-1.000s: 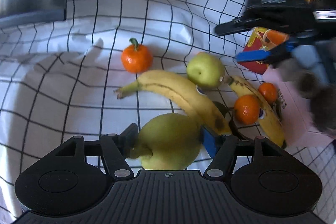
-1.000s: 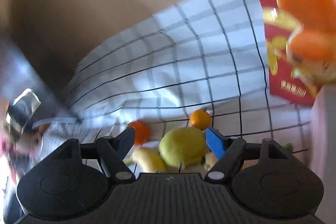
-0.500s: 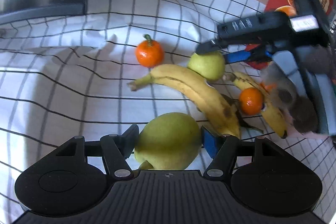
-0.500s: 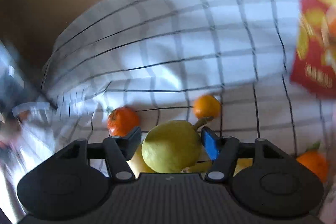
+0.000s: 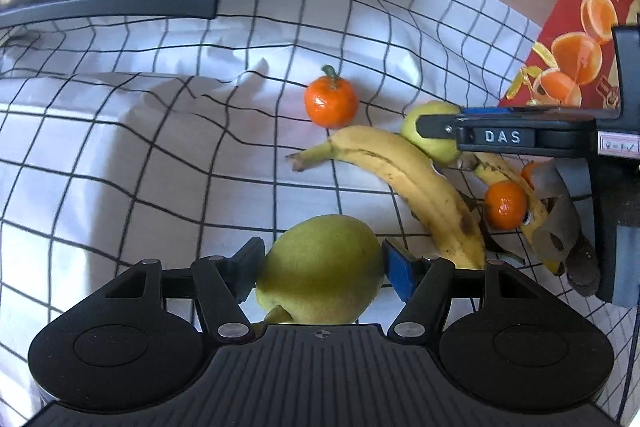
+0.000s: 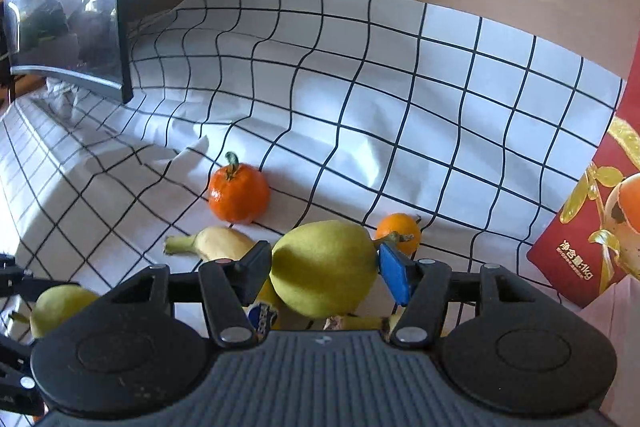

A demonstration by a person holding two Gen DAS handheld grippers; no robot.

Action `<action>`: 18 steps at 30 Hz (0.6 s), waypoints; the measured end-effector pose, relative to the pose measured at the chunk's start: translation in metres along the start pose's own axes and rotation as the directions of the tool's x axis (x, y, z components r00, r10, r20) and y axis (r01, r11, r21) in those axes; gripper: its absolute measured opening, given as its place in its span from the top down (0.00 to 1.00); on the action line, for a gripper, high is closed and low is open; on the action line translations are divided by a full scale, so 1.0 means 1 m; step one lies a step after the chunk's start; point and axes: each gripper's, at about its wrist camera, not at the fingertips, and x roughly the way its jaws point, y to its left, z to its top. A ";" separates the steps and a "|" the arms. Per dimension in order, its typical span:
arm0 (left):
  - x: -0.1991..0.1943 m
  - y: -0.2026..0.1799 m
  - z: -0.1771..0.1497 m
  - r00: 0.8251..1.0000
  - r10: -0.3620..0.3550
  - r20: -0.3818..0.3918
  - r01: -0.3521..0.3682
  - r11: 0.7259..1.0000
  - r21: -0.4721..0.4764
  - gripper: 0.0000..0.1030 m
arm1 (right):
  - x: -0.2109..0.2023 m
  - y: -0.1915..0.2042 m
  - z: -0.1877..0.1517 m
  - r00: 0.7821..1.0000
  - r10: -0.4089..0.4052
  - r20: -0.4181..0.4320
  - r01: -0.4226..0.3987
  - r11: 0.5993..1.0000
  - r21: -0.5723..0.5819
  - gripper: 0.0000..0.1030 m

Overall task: Organize fruits
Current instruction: 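Grasp the yellow pear with the right gripper while the left gripper holds its pear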

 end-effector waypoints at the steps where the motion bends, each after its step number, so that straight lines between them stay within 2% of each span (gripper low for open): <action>1: -0.003 0.003 0.000 1.000 0.001 0.009 -0.001 1.000 -0.010 0.32 | 0.001 -0.001 0.001 1.000 0.005 0.000 -0.005 1.000 0.008 0.42; 4: -0.016 0.009 0.001 0.999 0.009 0.045 -0.008 1.000 -0.024 0.32 | -0.001 -0.006 0.001 0.999 0.036 -0.008 -0.036 0.999 0.033 0.42; 8: -0.034 0.015 0.003 0.997 0.024 0.077 -0.021 0.999 -0.039 0.32 | -0.012 -0.026 0.003 0.993 0.117 -0.018 -0.112 0.978 0.176 0.38; 10: -0.040 0.018 0.003 0.997 0.029 0.078 -0.025 0.998 -0.054 0.32 | -0.013 -0.040 0.002 0.988 0.153 -0.030 -0.139 0.951 0.275 0.35; 14: -0.049 0.019 -0.001 0.997 0.032 0.076 -0.027 0.998 -0.059 0.32 | -0.008 -0.064 0.001 0.976 0.213 -0.040 -0.172 0.872 0.459 0.35; 15: -0.052 0.019 -0.002 0.997 0.031 0.073 -0.027 0.998 -0.060 0.32 | -0.011 -0.064 0.002 0.977 0.213 -0.028 -0.176 0.869 0.462 0.35; 18: -0.058 0.022 -0.008 0.998 0.029 0.061 -0.024 0.996 -0.082 0.32 | -0.027 -0.052 0.009 0.977 0.214 -0.008 -0.196 0.908 0.371 0.35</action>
